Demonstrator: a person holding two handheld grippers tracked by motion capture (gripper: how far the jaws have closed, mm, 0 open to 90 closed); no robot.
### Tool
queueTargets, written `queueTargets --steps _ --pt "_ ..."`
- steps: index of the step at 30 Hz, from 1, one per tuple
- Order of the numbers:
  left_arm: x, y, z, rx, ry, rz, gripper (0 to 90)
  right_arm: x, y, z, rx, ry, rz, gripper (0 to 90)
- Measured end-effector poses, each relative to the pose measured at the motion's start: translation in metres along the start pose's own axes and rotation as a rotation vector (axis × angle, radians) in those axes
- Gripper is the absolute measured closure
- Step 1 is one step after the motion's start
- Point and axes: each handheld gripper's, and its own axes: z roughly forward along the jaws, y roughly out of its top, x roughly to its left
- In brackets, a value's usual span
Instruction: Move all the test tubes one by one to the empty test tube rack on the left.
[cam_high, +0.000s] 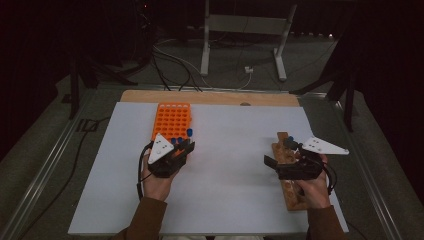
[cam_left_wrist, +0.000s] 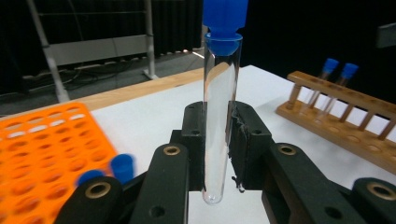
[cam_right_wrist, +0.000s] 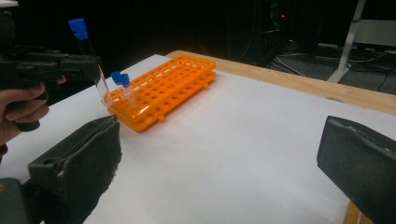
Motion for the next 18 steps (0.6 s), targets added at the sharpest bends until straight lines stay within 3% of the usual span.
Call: queueTargets --steps 10,18 --pt "0.022 -0.008 -0.013 0.003 0.073 -0.023 78.0 0.000 0.000 0.000 0.001 0.003 0.000 0.0" --pt "0.036 -0.016 -0.014 -0.008 0.132 -0.032 78.0 0.000 -0.001 0.000 0.000 0.004 0.002 0.0"
